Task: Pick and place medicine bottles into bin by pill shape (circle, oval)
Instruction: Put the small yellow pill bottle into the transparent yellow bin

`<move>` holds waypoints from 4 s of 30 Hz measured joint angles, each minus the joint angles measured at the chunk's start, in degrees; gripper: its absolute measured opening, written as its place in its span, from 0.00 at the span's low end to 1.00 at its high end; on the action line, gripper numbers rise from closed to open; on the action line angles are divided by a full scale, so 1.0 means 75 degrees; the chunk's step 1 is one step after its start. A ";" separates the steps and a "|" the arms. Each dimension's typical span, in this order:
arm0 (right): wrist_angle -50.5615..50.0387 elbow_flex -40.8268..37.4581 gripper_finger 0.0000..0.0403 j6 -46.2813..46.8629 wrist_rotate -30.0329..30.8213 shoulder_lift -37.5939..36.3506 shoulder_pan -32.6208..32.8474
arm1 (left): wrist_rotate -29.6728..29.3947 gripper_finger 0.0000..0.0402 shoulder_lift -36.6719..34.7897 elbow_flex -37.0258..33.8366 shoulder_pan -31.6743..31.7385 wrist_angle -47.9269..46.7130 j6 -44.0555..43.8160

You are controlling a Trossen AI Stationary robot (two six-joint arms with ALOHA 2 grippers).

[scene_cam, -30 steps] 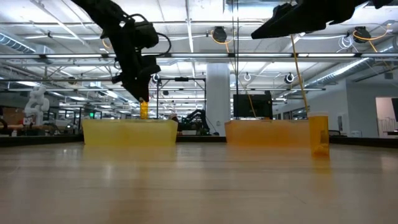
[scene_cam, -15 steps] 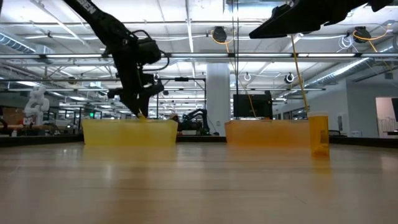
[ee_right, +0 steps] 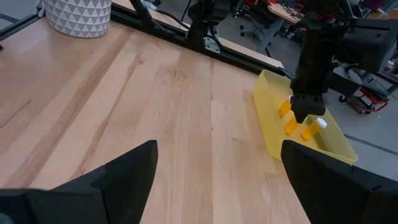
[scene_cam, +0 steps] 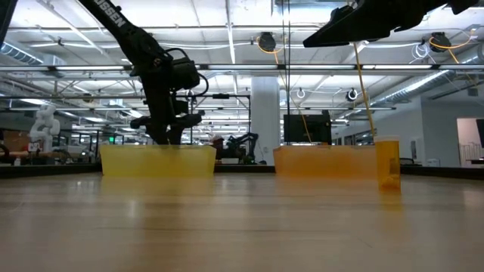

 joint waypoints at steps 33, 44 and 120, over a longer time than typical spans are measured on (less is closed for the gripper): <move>0.0000 0.0000 0.84 0.0027 -0.0009 0.0000 0.0001 | -0.0042 0.49 -0.2107 0.0012 -0.0076 -0.1162 0.0086; 0.0006 0.0000 0.84 0.0027 -0.0009 -0.0003 0.0003 | 0.0213 0.49 -0.2699 0.2374 -0.0165 -0.4172 0.0729; -0.5587 -0.1081 0.73 0.6536 -0.0338 -0.2725 0.2892 | 0.0785 0.49 -0.2769 0.6082 -0.4784 -0.6965 0.3494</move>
